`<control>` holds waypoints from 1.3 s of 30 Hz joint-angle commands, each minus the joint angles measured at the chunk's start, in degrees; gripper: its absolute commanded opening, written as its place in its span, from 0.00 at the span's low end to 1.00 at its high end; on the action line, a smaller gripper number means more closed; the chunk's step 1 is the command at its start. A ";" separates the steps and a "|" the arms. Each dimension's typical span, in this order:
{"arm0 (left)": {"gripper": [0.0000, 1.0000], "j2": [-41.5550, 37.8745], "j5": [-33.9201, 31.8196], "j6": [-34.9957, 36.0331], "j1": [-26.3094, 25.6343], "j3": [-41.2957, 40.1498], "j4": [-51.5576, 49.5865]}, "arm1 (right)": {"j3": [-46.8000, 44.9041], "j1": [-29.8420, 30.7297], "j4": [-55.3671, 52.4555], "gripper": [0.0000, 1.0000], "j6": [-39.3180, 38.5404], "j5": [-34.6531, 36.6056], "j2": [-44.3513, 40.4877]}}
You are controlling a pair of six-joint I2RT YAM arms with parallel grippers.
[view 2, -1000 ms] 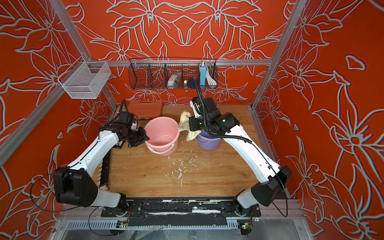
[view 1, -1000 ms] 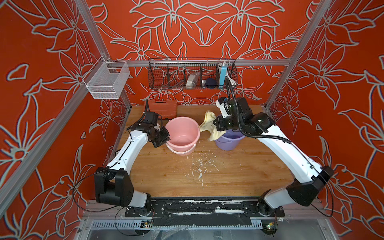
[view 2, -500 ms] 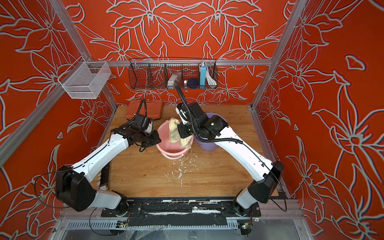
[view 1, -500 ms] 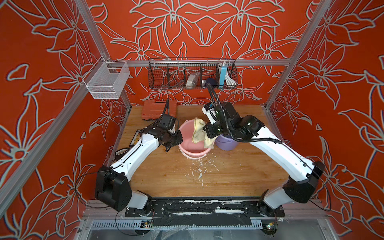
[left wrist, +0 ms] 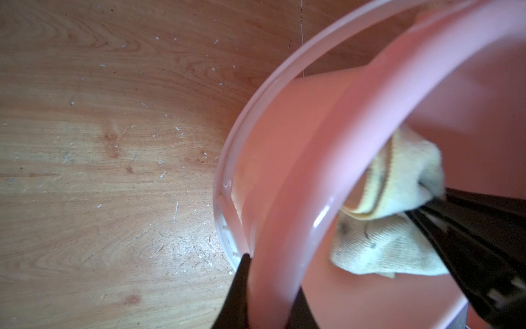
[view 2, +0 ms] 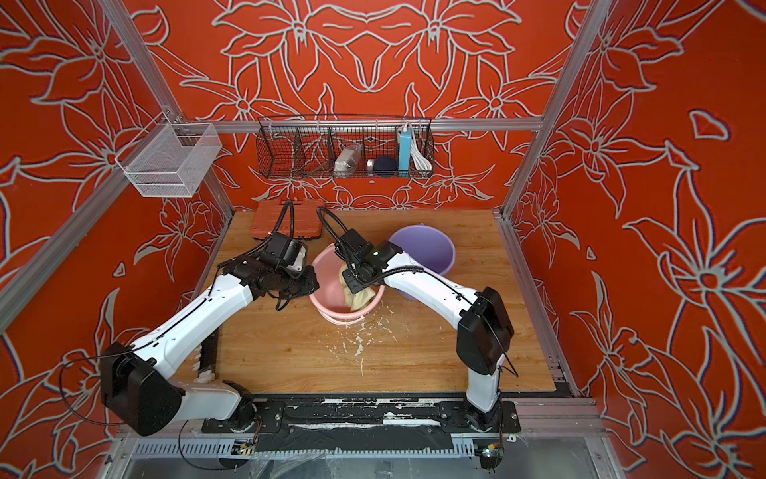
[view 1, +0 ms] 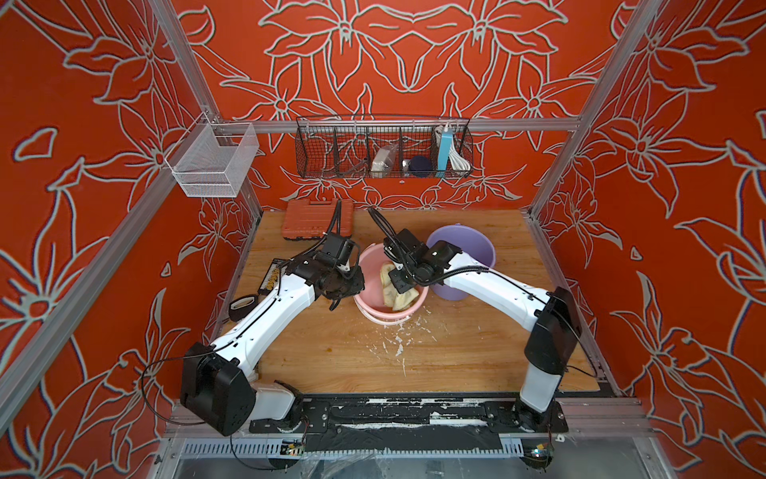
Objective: Wipe the inside of the bucket with a cloth
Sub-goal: Pick up the bucket from the center of the board, then wipe the dirt from the inside of the bucket.
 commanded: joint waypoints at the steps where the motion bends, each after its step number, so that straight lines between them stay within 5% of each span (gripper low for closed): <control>1: 0.00 -0.09 1.11 -0.11 -1.43 1.57 -3.82 | -1.20 1.01 2.31 0.00 -0.76 3.08 0.58; 15: 0.00 6.23 2.63 -6.05 -2.53 2.57 -3.52 | -8.27 0.57 9.85 0.00 -3.80 1.32 2.42; 29: 0.00 10.02 -9.88 -7.66 -2.62 6.79 -7.72 | -18.81 0.10 16.80 0.00 -2.22 -5.77 -4.71; 39: 0.00 5.70 -10.65 -2.79 -4.11 7.11 -8.33 | -2.41 -0.86 2.36 0.00 -3.59 2.86 8.34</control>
